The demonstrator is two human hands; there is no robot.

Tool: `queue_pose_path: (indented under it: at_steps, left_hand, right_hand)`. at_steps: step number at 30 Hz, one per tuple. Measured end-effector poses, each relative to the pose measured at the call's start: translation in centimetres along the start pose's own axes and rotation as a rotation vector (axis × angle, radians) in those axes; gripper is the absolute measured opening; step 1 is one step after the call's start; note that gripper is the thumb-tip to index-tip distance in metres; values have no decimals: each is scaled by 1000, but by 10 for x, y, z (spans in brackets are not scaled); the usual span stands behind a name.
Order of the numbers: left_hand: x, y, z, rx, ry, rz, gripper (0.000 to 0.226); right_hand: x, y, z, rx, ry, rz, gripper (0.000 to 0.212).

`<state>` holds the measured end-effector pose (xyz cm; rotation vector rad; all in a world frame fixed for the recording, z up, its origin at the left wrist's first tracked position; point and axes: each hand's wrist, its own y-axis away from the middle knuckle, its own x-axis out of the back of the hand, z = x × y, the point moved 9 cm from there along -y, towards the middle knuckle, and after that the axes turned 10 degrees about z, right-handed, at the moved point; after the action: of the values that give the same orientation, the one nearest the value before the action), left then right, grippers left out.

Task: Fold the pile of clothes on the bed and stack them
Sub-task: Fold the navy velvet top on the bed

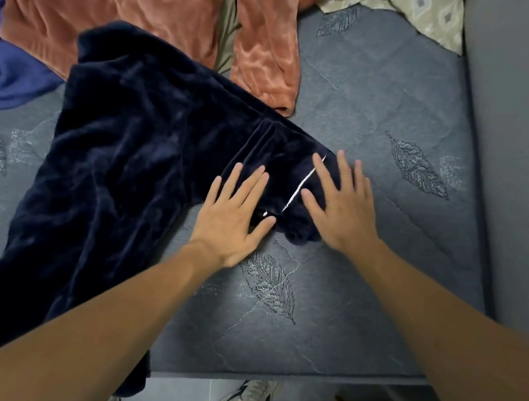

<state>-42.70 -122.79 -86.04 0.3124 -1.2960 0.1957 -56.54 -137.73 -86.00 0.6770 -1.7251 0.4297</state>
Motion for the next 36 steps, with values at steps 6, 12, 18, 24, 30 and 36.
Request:
queue_pose_path:
  at_steps: [6, 12, 18, 24, 30, 36]
  left_hand:
    - [19, 13, 60, -160, 116, 190, 104]
    - [-16, 4, 72, 31, -49, 51, 120]
    - [-9, -7, 58, 40, -1, 97, 107]
    - [28, 9, 32, 78, 162, 204, 97]
    - [74, 26, -15, 170, 338, 250, 78]
    - [112, 44, -95, 350, 816, 369, 54]
  right_hand:
    - [12, -30, 48, -519, -628, -9, 72]
    - [3, -44, 57, -766, -956, -230, 35]
    - [15, -46, 44, -751, -1030, -262, 47]
    - [39, -48, 16, -696, -1049, -208, 33]
    - [63, -59, -52, -621, -1148, -174, 30]
    - [66, -77, -157, -511, -1338, -152, 29]
